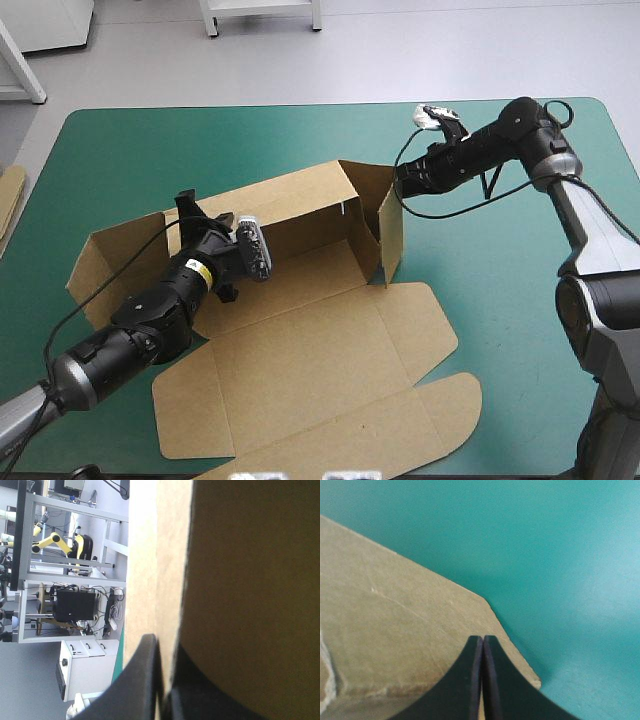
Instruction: Fold the box
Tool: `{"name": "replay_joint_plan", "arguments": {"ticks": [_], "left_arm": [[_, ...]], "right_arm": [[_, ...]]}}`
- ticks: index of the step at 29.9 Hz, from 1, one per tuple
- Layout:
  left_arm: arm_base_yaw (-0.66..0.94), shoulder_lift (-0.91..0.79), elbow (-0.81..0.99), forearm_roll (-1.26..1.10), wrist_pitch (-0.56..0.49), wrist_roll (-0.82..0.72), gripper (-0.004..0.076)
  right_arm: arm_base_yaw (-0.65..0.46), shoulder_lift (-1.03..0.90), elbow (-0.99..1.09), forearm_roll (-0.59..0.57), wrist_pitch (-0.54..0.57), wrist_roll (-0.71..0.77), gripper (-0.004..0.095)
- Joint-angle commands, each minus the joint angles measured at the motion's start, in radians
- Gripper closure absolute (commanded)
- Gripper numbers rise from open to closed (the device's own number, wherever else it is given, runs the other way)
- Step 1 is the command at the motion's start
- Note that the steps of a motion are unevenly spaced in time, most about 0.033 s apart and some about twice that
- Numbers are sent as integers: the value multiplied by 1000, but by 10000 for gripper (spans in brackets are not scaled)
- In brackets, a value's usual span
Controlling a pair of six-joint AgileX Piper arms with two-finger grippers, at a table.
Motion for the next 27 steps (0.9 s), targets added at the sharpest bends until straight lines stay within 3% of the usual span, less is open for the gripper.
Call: {"name": "replay_joint_plan", "arguments": {"ticks": [1, 9, 13, 20, 27], "left_arm": [[0, -11, -5, -61, 48, -37, 733], [0, -11, -5, -68, 44, -41, 733], [0, -11, -5, -68, 44, -41, 733], [0, -11, -5, -70, 44, -68, 733], [0, -11, -5, -70, 44, -68, 733]], "right_arm": [[-5, -112, 47, 85, -57, -80, 912], [-11, -165, 211, 263, -91, -338, 911], [-11, -200, 284, 280, -173, -428, 911], [-11, -324, 460, 407, -314, -655, 911], [-11, -343, 581, 522, -278, -795, 911]]}}
